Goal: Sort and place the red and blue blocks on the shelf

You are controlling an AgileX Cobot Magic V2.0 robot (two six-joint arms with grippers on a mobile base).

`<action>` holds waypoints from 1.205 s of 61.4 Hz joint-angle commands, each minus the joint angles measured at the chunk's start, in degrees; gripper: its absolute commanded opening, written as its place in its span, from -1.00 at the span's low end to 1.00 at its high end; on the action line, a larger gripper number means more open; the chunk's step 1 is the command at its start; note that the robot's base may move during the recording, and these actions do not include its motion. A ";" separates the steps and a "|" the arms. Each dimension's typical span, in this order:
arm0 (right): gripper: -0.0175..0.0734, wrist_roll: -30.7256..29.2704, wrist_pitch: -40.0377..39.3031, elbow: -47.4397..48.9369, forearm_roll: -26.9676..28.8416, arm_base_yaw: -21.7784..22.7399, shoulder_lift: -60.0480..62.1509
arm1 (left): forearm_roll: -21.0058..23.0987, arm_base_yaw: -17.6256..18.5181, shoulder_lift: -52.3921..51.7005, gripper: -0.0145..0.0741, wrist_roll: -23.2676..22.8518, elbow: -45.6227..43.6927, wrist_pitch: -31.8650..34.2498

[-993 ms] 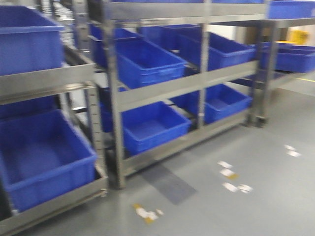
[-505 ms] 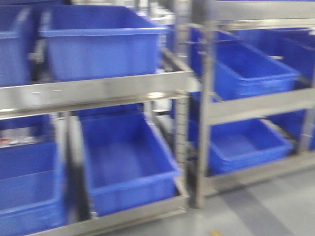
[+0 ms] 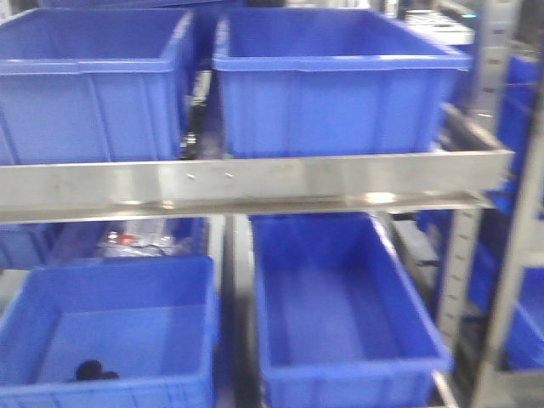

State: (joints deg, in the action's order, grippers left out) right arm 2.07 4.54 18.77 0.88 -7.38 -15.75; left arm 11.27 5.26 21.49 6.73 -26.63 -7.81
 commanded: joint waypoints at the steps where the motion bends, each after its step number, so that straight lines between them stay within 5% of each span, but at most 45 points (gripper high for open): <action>1: -0.49 -0.64 -5.16 1.82 -0.32 0.33 -0.50 | 0.09 -0.02 0.23 -0.40 0.01 -1.77 5.26; 74: -0.49 -0.64 -5.17 1.82 -0.32 0.33 -0.50 | 0.09 -0.02 0.23 -0.40 0.01 -1.77 5.26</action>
State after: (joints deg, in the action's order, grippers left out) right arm 2.07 4.54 18.77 0.88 -7.38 -15.75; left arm 11.27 5.26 21.49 6.73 -26.63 -7.81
